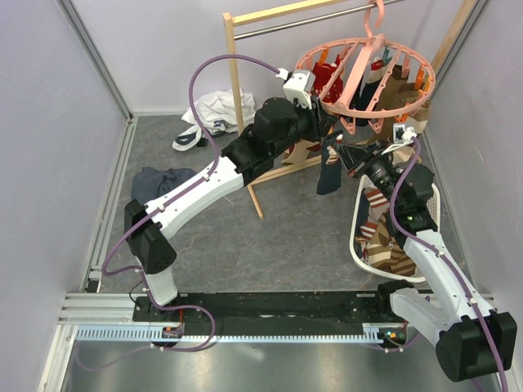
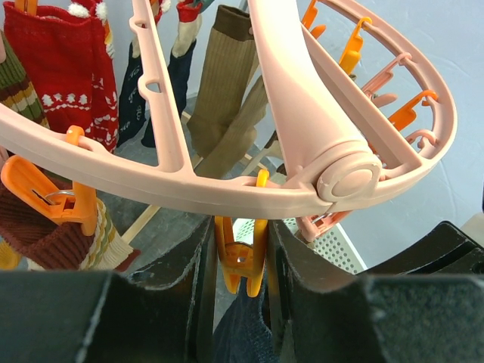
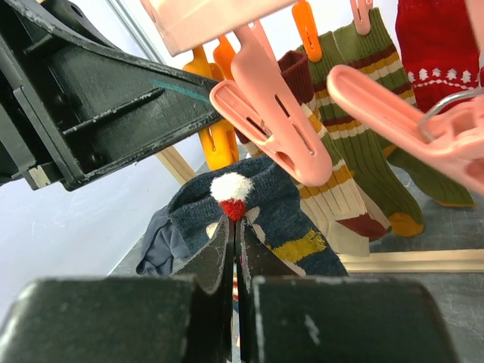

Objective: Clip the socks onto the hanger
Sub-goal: Clamp the sock onto the hanger.

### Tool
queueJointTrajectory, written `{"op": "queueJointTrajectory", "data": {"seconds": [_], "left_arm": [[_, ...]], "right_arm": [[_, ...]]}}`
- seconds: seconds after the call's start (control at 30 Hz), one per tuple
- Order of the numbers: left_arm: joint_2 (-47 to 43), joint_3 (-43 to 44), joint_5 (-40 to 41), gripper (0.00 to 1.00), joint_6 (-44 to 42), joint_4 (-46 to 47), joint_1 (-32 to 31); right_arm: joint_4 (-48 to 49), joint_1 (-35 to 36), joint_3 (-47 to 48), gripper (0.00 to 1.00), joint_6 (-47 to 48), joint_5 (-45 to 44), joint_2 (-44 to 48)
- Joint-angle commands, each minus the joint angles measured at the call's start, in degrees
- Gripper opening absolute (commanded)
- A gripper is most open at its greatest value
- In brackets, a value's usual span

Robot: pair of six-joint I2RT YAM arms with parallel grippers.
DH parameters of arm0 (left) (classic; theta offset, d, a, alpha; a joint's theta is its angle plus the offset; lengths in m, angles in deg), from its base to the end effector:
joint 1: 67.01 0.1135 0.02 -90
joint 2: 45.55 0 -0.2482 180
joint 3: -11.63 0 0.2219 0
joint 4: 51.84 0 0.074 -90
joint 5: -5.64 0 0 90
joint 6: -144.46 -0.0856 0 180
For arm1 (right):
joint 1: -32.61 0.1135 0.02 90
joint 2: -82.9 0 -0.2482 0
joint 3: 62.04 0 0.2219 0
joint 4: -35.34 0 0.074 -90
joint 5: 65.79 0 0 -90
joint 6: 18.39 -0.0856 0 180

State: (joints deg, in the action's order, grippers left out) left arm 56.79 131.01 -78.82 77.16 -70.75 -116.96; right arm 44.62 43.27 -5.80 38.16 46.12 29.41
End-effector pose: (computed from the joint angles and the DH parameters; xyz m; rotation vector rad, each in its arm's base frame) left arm 0.2922 -0.3348 0.4158 0.3188 1.6488 -0.8964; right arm 0.2339 0.0765 0.3556 -0.0515 1.4347 0.8983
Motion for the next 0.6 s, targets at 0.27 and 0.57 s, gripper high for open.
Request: {"op": "queueJointTrajectory", "data": {"seconds": [0.27,0.57], "left_arm": [[-3.47,0.89,-0.97,0.02,1.3,-0.03,-0.06],[-3.91,1.24,-1.15,0.02,1.65,-0.12,-0.06]], "right_arm": [[3.42,0.16,0.76,0.0,-1.0,-0.2,1.2],[3.33,0.24,-0.13,0.0,-1.53,0.5,1.99]]}}
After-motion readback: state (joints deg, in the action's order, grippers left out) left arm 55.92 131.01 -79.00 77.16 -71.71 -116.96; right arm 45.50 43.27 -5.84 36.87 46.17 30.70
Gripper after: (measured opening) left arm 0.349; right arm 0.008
